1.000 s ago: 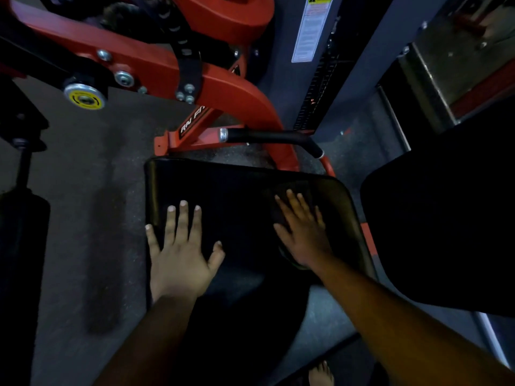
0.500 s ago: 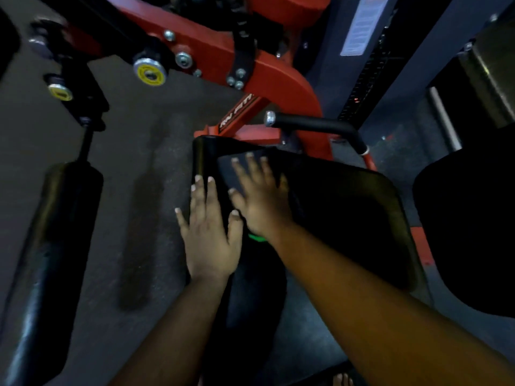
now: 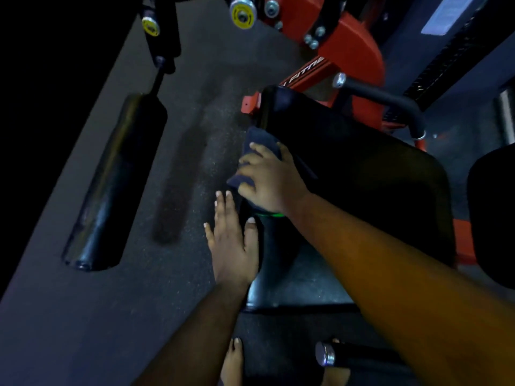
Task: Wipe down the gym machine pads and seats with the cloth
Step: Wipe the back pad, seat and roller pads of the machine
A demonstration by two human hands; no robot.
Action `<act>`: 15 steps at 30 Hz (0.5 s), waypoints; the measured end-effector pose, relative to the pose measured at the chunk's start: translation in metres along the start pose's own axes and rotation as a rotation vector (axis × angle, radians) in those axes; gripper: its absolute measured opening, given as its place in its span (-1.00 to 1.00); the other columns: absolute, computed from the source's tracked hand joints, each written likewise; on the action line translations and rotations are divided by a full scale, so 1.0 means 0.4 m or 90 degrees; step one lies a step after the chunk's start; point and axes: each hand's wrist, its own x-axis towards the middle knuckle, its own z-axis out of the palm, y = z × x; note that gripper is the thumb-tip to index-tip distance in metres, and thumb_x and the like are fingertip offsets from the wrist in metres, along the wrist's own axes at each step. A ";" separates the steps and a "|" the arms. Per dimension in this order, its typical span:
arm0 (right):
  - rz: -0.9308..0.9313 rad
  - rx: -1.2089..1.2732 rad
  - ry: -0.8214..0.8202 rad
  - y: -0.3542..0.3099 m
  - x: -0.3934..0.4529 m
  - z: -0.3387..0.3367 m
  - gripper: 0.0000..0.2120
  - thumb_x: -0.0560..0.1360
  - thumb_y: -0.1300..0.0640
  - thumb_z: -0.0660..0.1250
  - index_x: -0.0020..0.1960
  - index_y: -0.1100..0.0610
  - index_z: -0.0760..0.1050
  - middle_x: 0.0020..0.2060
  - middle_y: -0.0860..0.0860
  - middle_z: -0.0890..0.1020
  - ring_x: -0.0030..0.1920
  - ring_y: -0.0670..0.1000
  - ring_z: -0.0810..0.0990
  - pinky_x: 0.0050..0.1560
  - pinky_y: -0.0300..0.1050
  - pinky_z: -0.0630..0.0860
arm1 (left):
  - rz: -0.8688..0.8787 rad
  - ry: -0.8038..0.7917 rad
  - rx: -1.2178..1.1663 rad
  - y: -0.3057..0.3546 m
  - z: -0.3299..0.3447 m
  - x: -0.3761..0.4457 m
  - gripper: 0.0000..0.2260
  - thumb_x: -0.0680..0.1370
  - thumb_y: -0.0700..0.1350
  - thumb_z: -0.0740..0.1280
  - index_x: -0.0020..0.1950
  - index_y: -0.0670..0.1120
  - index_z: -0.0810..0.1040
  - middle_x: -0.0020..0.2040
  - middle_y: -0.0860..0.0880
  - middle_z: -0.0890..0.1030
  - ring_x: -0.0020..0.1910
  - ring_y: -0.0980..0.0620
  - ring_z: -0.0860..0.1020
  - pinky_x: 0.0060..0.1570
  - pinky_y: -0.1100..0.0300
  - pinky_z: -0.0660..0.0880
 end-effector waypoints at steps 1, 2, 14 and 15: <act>-0.010 0.010 0.010 -0.019 -0.034 0.003 -0.55 0.40 -0.17 0.15 0.11 -0.03 0.67 0.26 -0.09 0.62 0.50 0.04 0.37 0.45 0.34 0.13 | -0.013 -0.005 -0.018 -0.014 -0.011 -0.029 -0.34 0.60 0.21 -0.06 0.68 0.00 0.02 0.68 0.10 -0.04 0.64 0.20 -0.08 0.60 -0.05 -0.21; -0.019 0.014 0.013 -0.040 -0.062 0.006 -0.59 0.39 -0.15 0.21 0.11 -0.04 0.66 0.26 -0.08 0.62 0.50 0.05 0.37 0.45 0.34 0.14 | -0.026 -0.004 -0.035 -0.028 -0.019 -0.051 -0.34 0.60 0.21 -0.07 0.68 0.00 0.02 0.68 0.11 -0.04 0.63 0.22 -0.08 0.61 -0.05 -0.20; -0.135 0.126 -0.114 -0.253 -0.440 0.024 -0.57 0.48 -0.08 0.17 0.25 -0.03 0.62 0.32 -0.15 0.58 0.55 0.00 0.26 0.50 0.20 0.01 | -0.237 -0.115 -0.191 -0.075 -0.125 -0.265 -0.27 0.55 0.33 0.00 0.67 0.02 0.11 0.65 0.03 0.17 0.60 0.09 0.16 0.60 0.01 0.12; -0.142 0.145 -0.146 -0.252 -0.456 0.021 -0.59 0.48 -0.07 0.19 0.24 -0.03 0.63 0.33 -0.15 0.58 0.56 -0.01 0.25 0.49 0.20 0.01 | -0.288 -0.128 -0.239 -0.075 -0.130 -0.276 -0.21 0.52 0.39 0.03 0.67 0.03 0.10 0.64 0.00 0.20 0.60 0.03 0.20 0.58 -0.03 0.16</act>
